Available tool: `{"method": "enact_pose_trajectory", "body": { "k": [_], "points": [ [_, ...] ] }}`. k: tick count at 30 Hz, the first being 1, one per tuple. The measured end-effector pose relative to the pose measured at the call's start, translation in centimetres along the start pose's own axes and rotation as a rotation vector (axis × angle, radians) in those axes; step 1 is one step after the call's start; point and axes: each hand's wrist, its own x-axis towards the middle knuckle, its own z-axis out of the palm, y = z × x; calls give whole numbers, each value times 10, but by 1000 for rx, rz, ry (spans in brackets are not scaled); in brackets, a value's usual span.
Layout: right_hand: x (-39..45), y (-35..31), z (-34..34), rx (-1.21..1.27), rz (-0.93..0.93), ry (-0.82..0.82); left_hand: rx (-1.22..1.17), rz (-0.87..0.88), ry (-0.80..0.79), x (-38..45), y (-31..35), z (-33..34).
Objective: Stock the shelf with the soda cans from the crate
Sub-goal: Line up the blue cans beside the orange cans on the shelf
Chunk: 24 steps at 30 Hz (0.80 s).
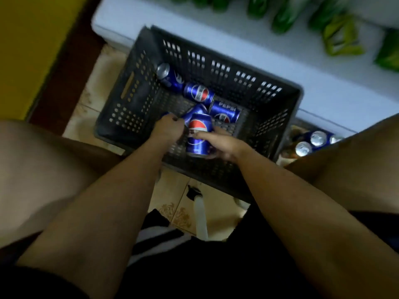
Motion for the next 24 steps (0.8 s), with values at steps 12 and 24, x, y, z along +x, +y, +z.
{"method": "enact_pose_trajectory", "body": {
  "k": [12, 24],
  "points": [
    [-199, -92, -68, 379, -441, 82, 5, 745, 165, -148, 186, -69],
    [-334, -206, -140, 171, -847, 433, 304, 1190, 381, -206, 369, -121]
  ]
}}
